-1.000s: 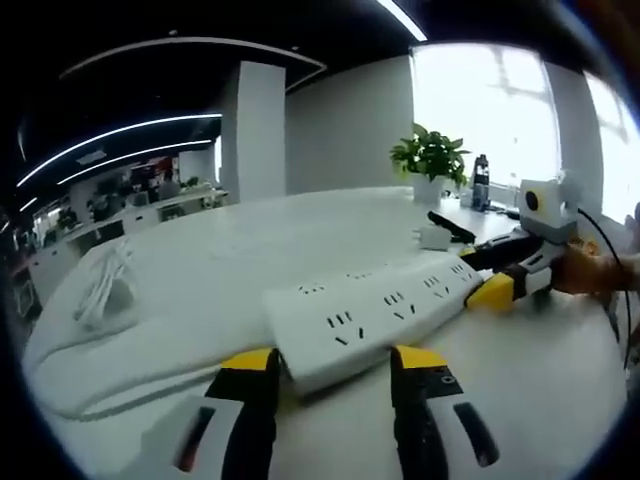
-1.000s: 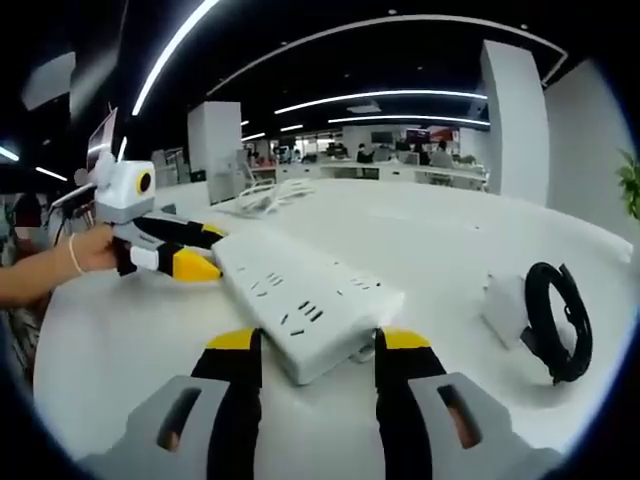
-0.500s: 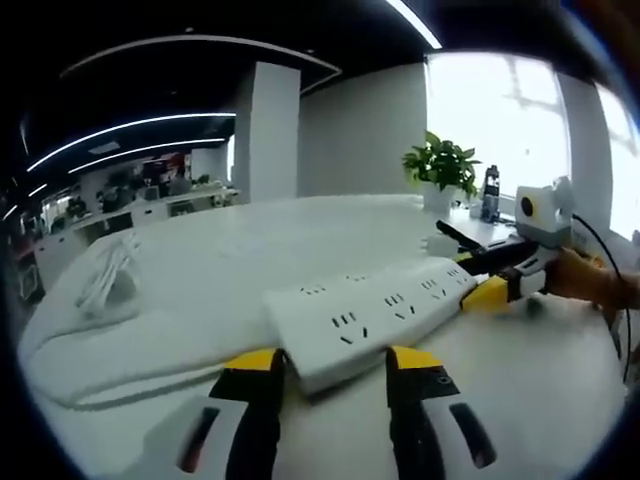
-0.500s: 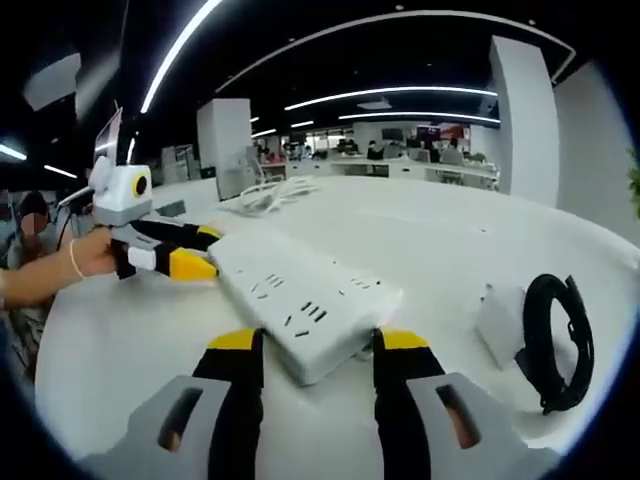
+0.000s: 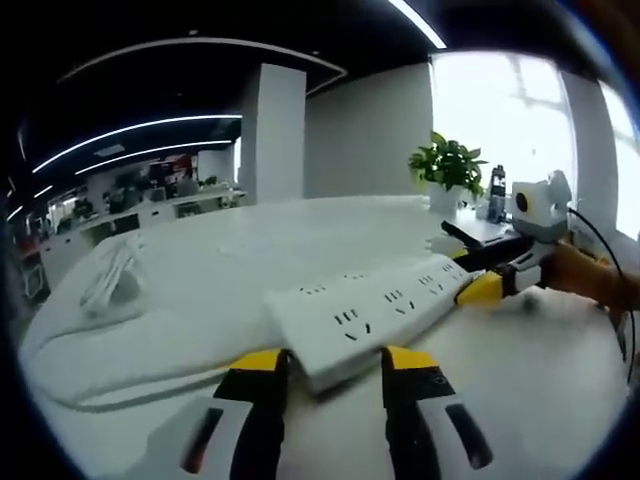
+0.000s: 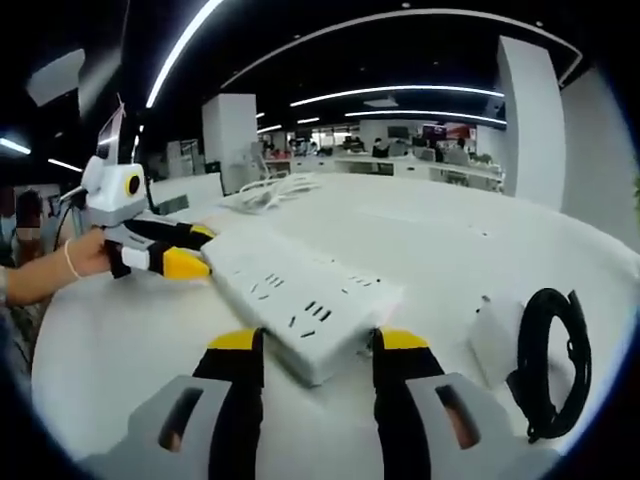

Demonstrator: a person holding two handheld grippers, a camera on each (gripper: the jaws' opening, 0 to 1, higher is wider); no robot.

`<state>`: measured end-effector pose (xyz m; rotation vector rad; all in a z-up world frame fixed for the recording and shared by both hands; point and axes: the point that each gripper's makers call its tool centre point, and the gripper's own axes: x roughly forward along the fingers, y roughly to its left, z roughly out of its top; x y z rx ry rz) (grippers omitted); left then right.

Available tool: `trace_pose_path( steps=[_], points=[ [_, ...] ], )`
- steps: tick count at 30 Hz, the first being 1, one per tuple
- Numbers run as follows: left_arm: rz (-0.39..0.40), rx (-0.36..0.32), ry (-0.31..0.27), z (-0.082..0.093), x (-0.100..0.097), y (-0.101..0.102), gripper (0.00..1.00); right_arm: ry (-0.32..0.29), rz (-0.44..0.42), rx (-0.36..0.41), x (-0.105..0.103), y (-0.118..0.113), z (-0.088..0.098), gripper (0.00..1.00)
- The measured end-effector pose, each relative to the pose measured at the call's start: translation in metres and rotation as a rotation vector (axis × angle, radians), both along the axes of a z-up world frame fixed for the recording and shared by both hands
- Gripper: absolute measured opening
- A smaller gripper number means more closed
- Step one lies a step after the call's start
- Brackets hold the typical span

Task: Straighten the power strip on the desk, plug the charger into it

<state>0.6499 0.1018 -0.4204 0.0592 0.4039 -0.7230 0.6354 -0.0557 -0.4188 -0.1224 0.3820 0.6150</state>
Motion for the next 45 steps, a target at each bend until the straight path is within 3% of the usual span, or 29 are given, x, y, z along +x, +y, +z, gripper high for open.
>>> trace_pose_path(
  steps=[18,45],
  points=[
    [0.017,0.039,-0.015,0.000,-0.001,-0.003,0.36,0.010,0.014,-0.027,0.007,-0.004,0.000,0.42],
    [0.014,0.044,-0.010,0.000,-0.001,-0.011,0.35,0.011,0.005,-0.036,0.017,-0.012,-0.001,0.42]
  ],
)
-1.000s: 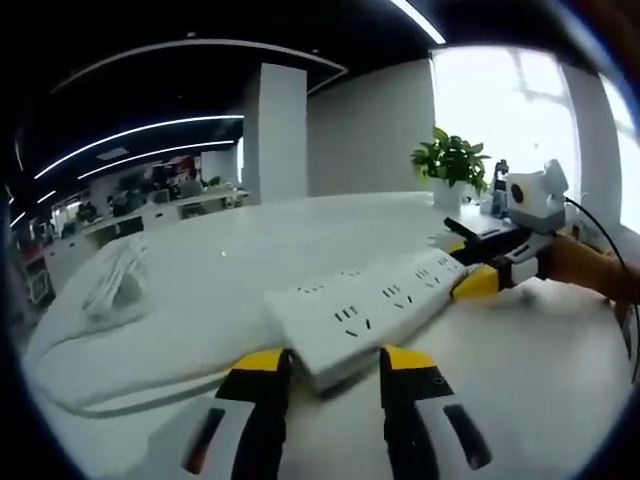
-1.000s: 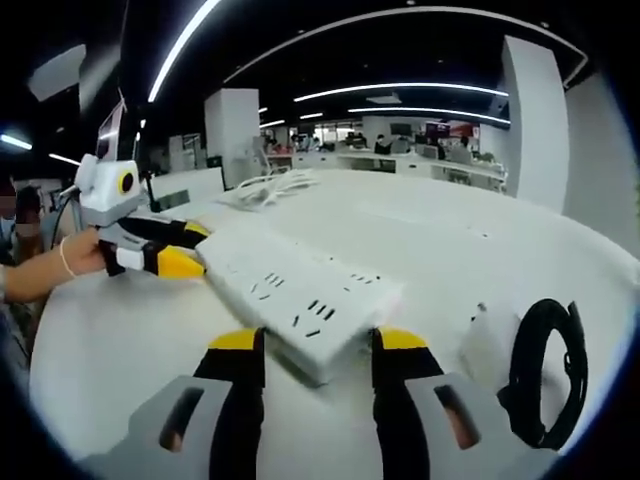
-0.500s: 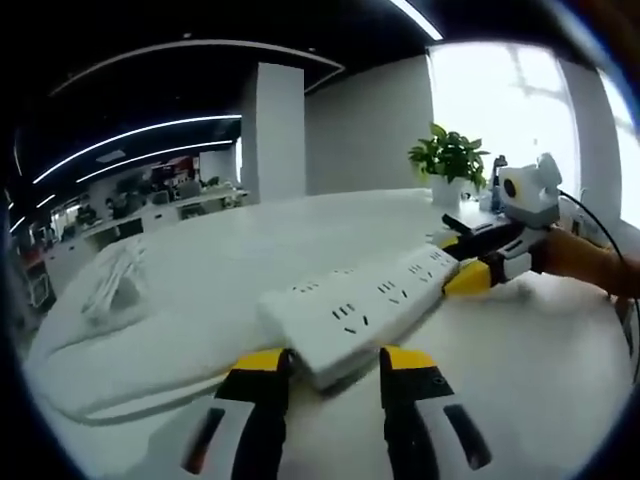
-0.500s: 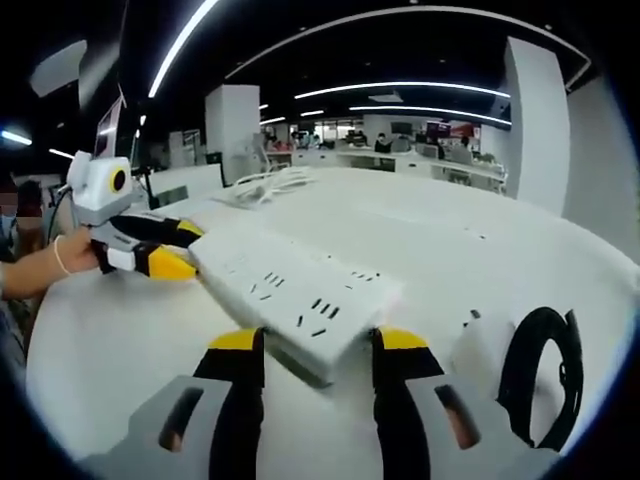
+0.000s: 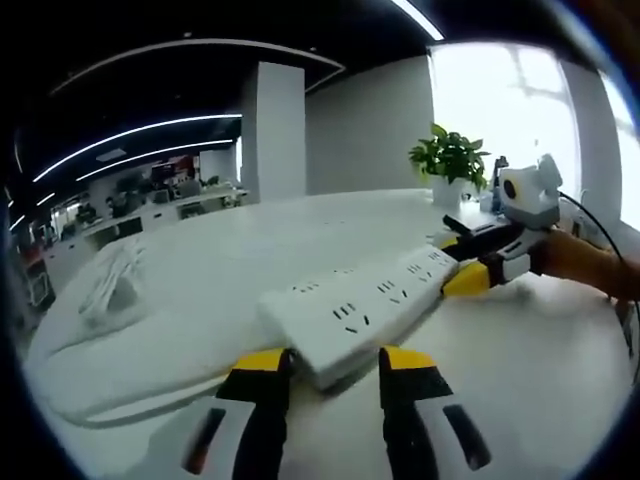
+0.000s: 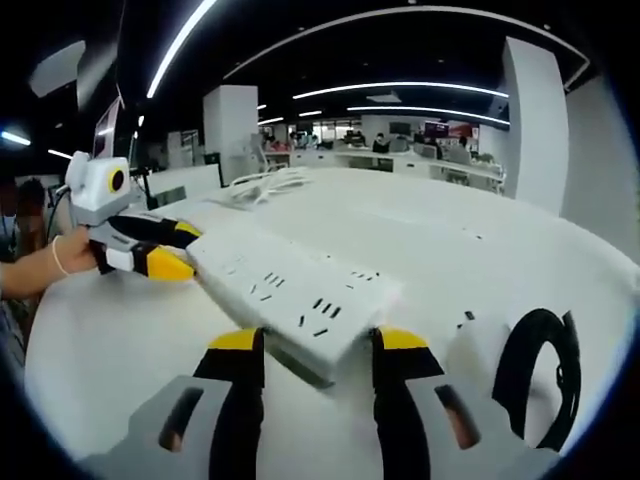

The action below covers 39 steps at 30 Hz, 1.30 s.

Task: Straighten the power strip on the desk, plug the charger into it

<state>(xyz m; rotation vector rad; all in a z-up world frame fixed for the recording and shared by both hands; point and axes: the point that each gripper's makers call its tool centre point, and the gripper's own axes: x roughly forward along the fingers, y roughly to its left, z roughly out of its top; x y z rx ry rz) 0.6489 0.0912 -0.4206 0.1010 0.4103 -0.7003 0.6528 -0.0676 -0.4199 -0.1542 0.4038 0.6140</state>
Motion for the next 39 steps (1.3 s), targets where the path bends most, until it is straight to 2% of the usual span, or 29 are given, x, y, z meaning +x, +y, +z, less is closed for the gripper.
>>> trace_pose_path(
  steps=[32,34,36,39],
  points=[
    [-0.013,-0.002,0.002,-0.0003,0.0042,-0.0041,0.35,-0.007,-0.035,0.009,0.0023,-0.0038,0.0001,0.42],
    [-0.034,0.012,-0.016,-0.0011,0.0024,-0.0052,0.38,-0.012,-0.033,0.020,0.0024,-0.0043,0.0004,0.43],
    [-0.047,0.059,-0.044,-0.0028,0.0008,-0.0048,0.38,-0.014,-0.033,0.027,0.0027,-0.0043,0.0007,0.43],
    [-0.040,0.070,-0.061,-0.0001,0.0006,-0.0050,0.45,-0.016,-0.038,0.046,0.0026,-0.0038,0.0016,0.43]
  ],
)
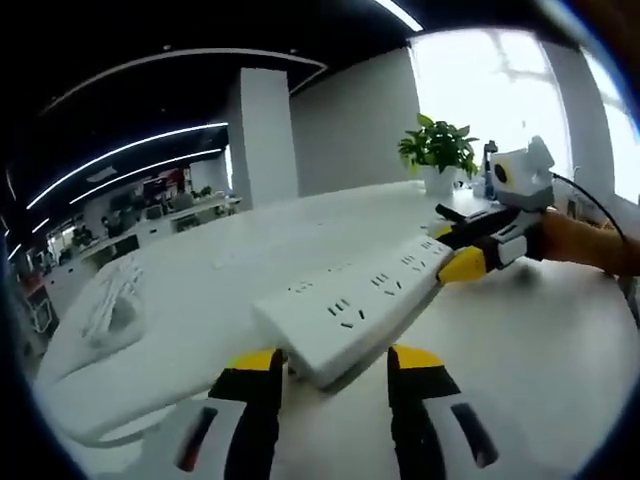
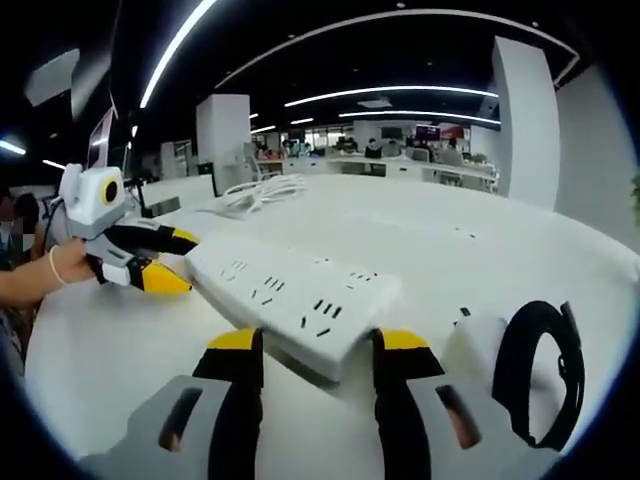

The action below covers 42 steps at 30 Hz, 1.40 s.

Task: Straighten the power strip on the desk, plug the charger into it

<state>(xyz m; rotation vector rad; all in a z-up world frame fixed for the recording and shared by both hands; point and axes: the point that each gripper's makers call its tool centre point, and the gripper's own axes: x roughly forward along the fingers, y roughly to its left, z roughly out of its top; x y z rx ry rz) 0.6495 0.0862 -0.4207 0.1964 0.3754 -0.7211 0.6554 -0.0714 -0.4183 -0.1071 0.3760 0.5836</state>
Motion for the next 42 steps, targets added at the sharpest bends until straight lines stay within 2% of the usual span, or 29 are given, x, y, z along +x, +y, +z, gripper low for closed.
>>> trace_pose_path(
  steps=[8,12,20,25,32,36,42],
  points=[
    [0.007,-0.009,0.007,0.001,-0.002,0.003,0.46,-0.001,-0.027,0.013,-0.001,-0.003,0.002,0.45],
    [0.015,-0.015,0.003,0.002,-0.003,0.005,0.49,-0.009,-0.031,0.029,-0.003,-0.005,0.004,0.47],
    [0.028,-0.058,0.015,0.009,-0.009,0.012,0.50,-0.030,-0.021,0.016,-0.011,-0.007,0.007,0.49],
    [0.031,-0.087,0.010,0.016,-0.013,0.014,0.55,-0.073,0.014,0.028,-0.019,-0.002,0.016,0.50],
    [0.021,-0.116,-0.015,0.023,-0.017,0.015,0.56,-0.120,0.052,0.041,-0.030,0.003,0.029,0.52],
    [0.026,-0.126,-0.022,0.024,-0.019,0.018,0.58,-0.170,0.070,0.030,-0.033,0.003,0.037,0.54],
    [0.014,-0.142,-0.034,0.028,-0.026,0.021,0.61,-0.173,0.089,0.045,-0.042,0.007,0.043,0.58]
  ],
)
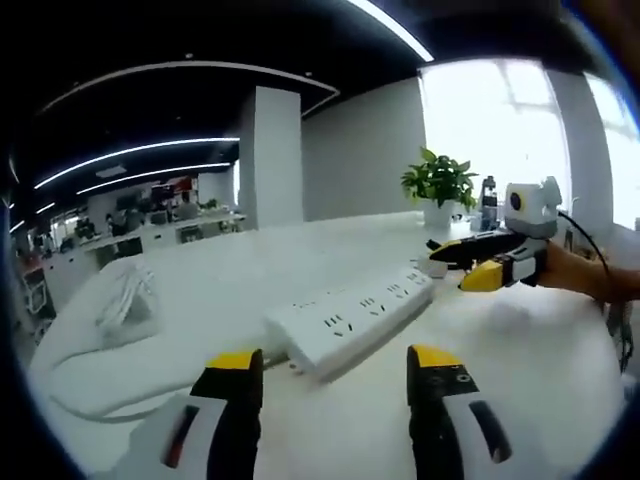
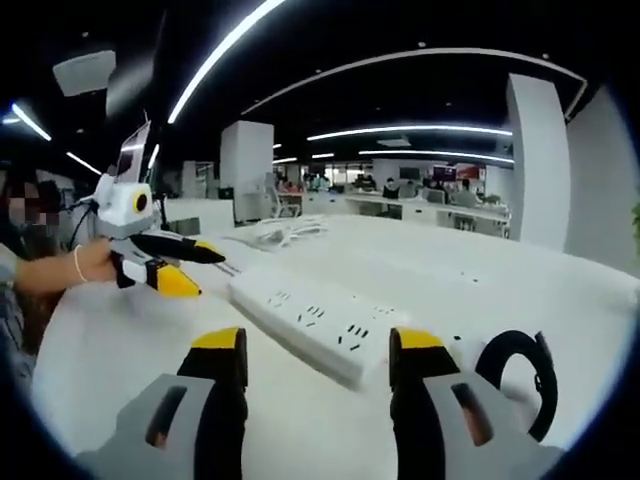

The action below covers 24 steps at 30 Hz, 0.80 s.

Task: Straighten the power strip on the desk, plug the charger into it

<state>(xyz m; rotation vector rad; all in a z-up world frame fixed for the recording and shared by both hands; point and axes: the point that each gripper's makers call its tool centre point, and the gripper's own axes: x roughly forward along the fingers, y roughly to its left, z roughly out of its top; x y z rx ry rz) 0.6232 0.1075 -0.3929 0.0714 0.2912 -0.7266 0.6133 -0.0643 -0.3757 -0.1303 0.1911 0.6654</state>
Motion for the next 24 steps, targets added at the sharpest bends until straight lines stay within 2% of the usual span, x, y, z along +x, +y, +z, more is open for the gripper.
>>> trace_pose_path(
  steps=[10,15,19,24],
  points=[
    [-0.006,-0.052,-0.068,0.022,-0.017,0.009,0.64,-0.002,0.030,0.022,-0.026,0.002,0.012,0.59],
    [-0.009,-0.074,-0.090,0.032,-0.027,0.014,0.67,-0.025,0.039,0.036,-0.041,-0.001,0.024,0.61],
    [-0.011,-0.097,-0.112,0.042,-0.036,0.019,0.67,-0.039,0.056,0.014,-0.053,-0.002,0.030,0.63],
    [-0.024,-0.105,-0.109,0.046,-0.047,0.022,0.67,-0.055,0.065,0.021,-0.066,-0.005,0.037,0.64]
  ],
)
